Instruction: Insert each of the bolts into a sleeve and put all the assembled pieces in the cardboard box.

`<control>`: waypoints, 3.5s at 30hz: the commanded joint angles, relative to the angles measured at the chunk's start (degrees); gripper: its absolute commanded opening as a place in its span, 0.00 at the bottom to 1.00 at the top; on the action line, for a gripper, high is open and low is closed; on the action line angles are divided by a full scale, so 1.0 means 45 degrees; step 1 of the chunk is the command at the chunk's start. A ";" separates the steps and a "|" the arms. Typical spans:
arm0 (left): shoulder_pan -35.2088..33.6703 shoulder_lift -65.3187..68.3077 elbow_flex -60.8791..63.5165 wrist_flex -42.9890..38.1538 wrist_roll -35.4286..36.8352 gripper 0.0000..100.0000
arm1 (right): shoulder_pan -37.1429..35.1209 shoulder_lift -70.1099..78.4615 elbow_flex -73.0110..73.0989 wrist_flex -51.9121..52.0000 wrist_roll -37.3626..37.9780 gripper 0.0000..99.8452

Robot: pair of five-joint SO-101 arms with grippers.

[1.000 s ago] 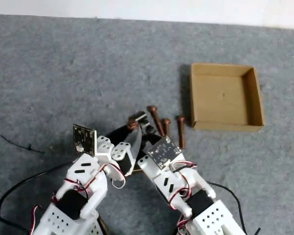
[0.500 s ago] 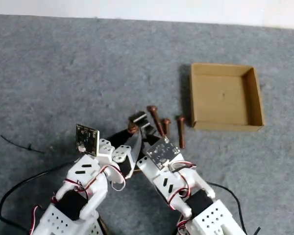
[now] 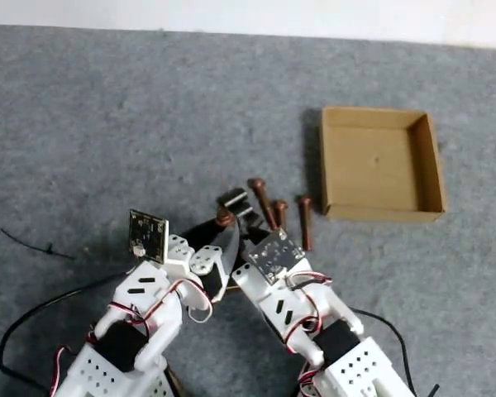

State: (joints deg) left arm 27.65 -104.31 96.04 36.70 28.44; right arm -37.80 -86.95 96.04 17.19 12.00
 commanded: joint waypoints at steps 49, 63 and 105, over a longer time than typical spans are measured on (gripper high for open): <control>-0.6359 0.0010 0.0264 -0.1641 0.3849 0.45 | 0.5929 -0.0244 0.1299 -0.1885 0.0020 0.01; -0.6437 0.0029 0.0264 -0.0664 0.2168 0.45 | 0.7453 -0.0225 0.1319 -0.2452 0.0020 0.01; -0.6359 0.0029 0.0264 -0.0410 0.2168 0.45 | 0.9895 2.2125 -1.4076 -0.3917 -0.6330 0.10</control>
State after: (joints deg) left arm -0.40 -103.78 96.04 34.95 38.64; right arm 7.47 13.10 35.47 1.27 -17.45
